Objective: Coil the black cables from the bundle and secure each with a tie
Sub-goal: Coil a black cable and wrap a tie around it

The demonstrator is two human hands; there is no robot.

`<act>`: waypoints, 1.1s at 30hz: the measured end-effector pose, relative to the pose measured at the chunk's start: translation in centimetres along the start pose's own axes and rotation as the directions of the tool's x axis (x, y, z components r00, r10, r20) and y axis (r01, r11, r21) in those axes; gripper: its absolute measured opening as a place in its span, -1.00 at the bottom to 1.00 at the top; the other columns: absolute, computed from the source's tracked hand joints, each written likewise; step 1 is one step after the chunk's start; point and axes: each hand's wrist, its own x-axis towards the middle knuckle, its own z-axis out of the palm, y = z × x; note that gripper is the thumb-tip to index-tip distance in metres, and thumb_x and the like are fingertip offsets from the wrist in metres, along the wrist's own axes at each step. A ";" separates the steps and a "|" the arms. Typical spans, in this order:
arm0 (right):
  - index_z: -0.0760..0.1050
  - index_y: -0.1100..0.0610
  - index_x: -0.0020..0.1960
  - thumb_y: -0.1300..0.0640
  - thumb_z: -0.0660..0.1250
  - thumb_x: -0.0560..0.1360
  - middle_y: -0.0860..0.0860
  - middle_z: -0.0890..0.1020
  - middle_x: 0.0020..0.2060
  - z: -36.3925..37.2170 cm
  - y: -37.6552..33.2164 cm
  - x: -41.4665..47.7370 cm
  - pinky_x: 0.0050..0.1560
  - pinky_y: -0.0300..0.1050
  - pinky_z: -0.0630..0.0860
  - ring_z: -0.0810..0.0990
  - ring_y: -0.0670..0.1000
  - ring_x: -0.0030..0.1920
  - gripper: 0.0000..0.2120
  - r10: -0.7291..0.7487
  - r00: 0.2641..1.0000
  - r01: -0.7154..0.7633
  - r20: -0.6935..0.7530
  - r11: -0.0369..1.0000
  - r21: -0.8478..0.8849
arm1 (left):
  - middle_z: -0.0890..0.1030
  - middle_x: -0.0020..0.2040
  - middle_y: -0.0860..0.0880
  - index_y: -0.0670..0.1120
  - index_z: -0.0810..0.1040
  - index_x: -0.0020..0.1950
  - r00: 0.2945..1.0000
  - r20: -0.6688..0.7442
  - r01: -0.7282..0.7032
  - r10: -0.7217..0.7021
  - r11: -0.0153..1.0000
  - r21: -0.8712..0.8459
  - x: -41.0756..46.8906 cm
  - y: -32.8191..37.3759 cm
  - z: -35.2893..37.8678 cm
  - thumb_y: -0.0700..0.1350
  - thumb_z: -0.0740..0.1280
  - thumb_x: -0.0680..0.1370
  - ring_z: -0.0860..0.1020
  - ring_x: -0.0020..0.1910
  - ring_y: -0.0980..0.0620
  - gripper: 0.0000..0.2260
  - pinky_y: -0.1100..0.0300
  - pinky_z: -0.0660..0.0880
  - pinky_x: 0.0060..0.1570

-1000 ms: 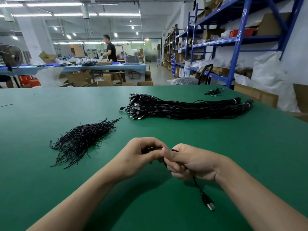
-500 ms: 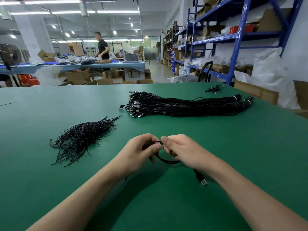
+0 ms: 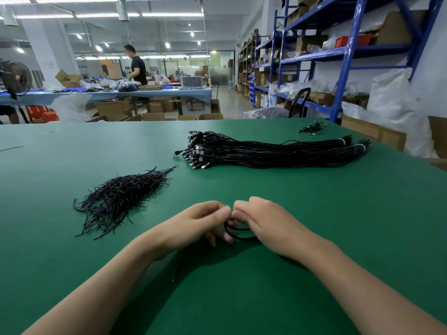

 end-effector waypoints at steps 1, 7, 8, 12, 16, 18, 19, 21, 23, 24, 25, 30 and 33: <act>0.44 -0.08 -0.04 -0.06 0.11 0.70 0.00 0.41 -0.21 0.0 -0.2 0.0 -0.10 0.02 0.43 0.47 0.08 -0.16 -0.79 -0.019 1.000 0.018 -0.019 0.998 -0.059 | 0.68 0.12 -0.10 -0.11 0.58 0.17 0.999 0.043 0.035 -0.032 0.997 -0.074 -0.1 0.4 0.0 0.30 0.17 0.60 0.69 0.00 -0.11 -0.50 0.15 0.53 -0.15; 0.63 0.13 -0.13 0.07 0.19 0.62 0.01 0.65 -0.28 0.2 -2.5 0.0 -0.27 -0.05 0.46 0.52 0.10 -0.23 -0.70 -0.462 0.871 0.378 -0.168 0.848 -0.371 | 0.65 -0.20 0.20 0.19 0.65 -0.07 0.983 0.151 0.108 -0.108 0.994 0.005 -0.9 2.0 0.3 0.39 -0.04 0.60 0.53 -0.34 0.15 -0.48 0.33 0.39 -0.32; 0.61 0.13 -0.20 0.08 0.17 0.60 -0.01 0.63 -0.33 0.1 -2.5 0.1 -0.32 -0.08 0.46 0.52 0.08 -0.26 -0.68 -0.502 0.842 0.395 -0.199 0.824 -0.405 | 0.62 -0.27 0.19 0.16 0.63 -0.11 0.981 0.139 0.133 -0.137 0.990 0.040 -1.0 2.0 0.3 0.41 -0.05 0.57 0.44 -0.39 0.15 -0.46 0.35 0.35 -0.37; 0.61 0.08 -0.19 0.17 0.42 0.53 -0.06 0.58 -0.35 0.2 -2.0 0.4 -0.31 -0.08 0.46 0.52 0.04 -0.26 -0.89 -0.548 0.820 0.399 -0.163 0.753 -0.523 | 0.69 -0.07 -0.05 -0.11 0.56 0.09 0.968 0.157 0.181 -0.194 0.979 0.089 -0.9 1.4 0.1 0.53 -0.07 0.49 0.29 -0.38 0.02 -0.22 0.29 0.25 -0.43; 0.59 0.06 -0.17 0.19 0.42 0.52 -0.07 0.58 -0.31 -0.4 -1.6 1.2 -0.24 -0.09 0.42 0.49 0.03 -0.22 -0.89 -0.622 0.774 0.452 -0.115 0.671 -0.589 | 0.64 -0.15 -0.18 -0.15 0.53 0.00 0.965 0.175 0.176 -0.196 0.977 0.121 -0.4 1.2 0.0 0.63 -0.15 0.37 0.31 -0.40 0.03 -0.09 0.26 0.30 -0.43; 0.58 0.07 -0.20 0.15 0.38 0.56 -0.05 0.57 -0.31 -0.9 -1.3 1.8 -0.21 -0.07 0.41 0.49 0.05 -0.22 -0.84 -0.688 0.711 0.475 -0.143 0.621 -0.623 | 0.47 -0.32 -0.12 -0.18 0.58 -0.08 0.962 0.189 0.177 -0.196 0.977 0.116 -0.2 1.3 0.0 0.69 -0.15 0.30 0.26 -0.41 0.03 0.00 0.26 0.27 -0.44; 0.58 0.07 -0.21 0.16 0.34 0.59 -0.04 0.56 -0.32 -1.0 -1.0 2.1 -0.20 -0.07 0.41 0.48 0.06 -0.21 -0.80 -0.706 0.689 0.472 -0.167 0.611 -0.636 | 0.40 -0.33 -0.05 -0.13 0.56 -0.16 0.966 0.186 0.167 -0.178 0.983 0.075 -0.1 1.3 0.1 0.70 -0.12 0.29 0.23 -0.42 0.05 -0.06 0.27 0.25 -0.44; 0.58 0.09 -0.21 0.20 0.18 0.65 -0.03 0.54 -0.32 -0.9 -0.5 2.5 -0.18 -0.06 0.39 0.41 0.05 -0.18 -0.68 -0.720 0.661 0.462 -0.210 0.611 -0.643 | 0.35 -0.32 0.07 0.03 0.42 -0.27 0.985 0.148 0.098 -0.093 0.995 -0.030 0.5 1.5 0.3 0.63 -0.05 0.37 0.18 -0.40 0.06 -0.31 0.27 0.19 -0.43; 0.58 0.09 -0.20 0.25 0.18 0.62 -0.01 0.52 -0.33 -0.6 0.3 2.7 -0.19 -0.06 0.39 0.38 0.05 -0.18 -0.70 -0.728 0.650 0.462 -0.218 0.606 -0.648 | 0.26 -0.35 0.12 0.08 0.32 -0.31 0.993 0.112 0.028 -0.024 0.999 -0.034 1.3 1.6 0.3 0.51 -0.02 0.50 0.15 -0.40 0.08 -0.46 0.28 0.16 -0.43; 0.57 0.10 -0.20 0.27 0.22 0.59 -0.01 0.51 -0.33 -0.5 0.8 2.8 -0.21 -0.06 0.39 0.39 0.06 -0.19 -0.75 -0.733 0.645 0.465 -0.216 0.601 -0.650 | 0.24 -0.37 0.14 0.08 0.34 -0.31 0.995 0.100 0.004 -0.003 1.000 -0.004 1.6 1.6 0.3 0.45 -0.01 0.55 0.16 -0.42 0.09 -0.49 0.28 0.17 -0.43; 0.55 0.11 -0.21 0.28 0.24 0.57 0.00 0.50 -0.33 -0.4 1.3 2.9 -0.23 -0.06 0.38 0.39 0.06 -0.20 -0.78 -0.736 0.641 0.468 -0.217 0.599 -0.649 | 0.27 -0.39 0.16 0.08 0.40 -0.30 0.996 0.088 -0.019 0.015 0.999 0.048 1.8 1.5 0.3 0.40 0.01 0.57 0.20 -0.43 0.11 -0.51 0.29 0.21 -0.43; 0.48 0.13 -0.25 0.32 0.30 0.53 0.02 0.47 -0.33 1.3 2.8 2.6 -0.33 -0.04 0.40 0.37 0.05 -0.22 -0.80 -0.697 0.677 0.457 -0.236 0.650 -0.607 | 0.53 -0.31 0.25 0.13 0.54 -0.16 0.992 0.008 -0.126 0.128 0.959 0.255 2.3 -0.5 0.9 0.32 0.10 0.61 0.44 -0.31 0.23 -0.62 0.36 0.38 -0.20; 0.52 0.15 -0.21 0.32 0.41 0.50 0.01 0.50 -0.31 1.5 2.7 2.4 -0.38 -0.06 0.44 0.43 0.05 -0.21 -0.84 -0.649 0.713 0.435 -0.266 0.707 -0.557 | 0.49 -0.36 0.16 0.03 0.52 -0.16 0.992 0.006 -0.122 0.124 0.967 0.224 2.5 -1.0 1.0 0.35 0.12 0.58 0.38 -0.40 0.14 -0.56 0.33 0.35 -0.33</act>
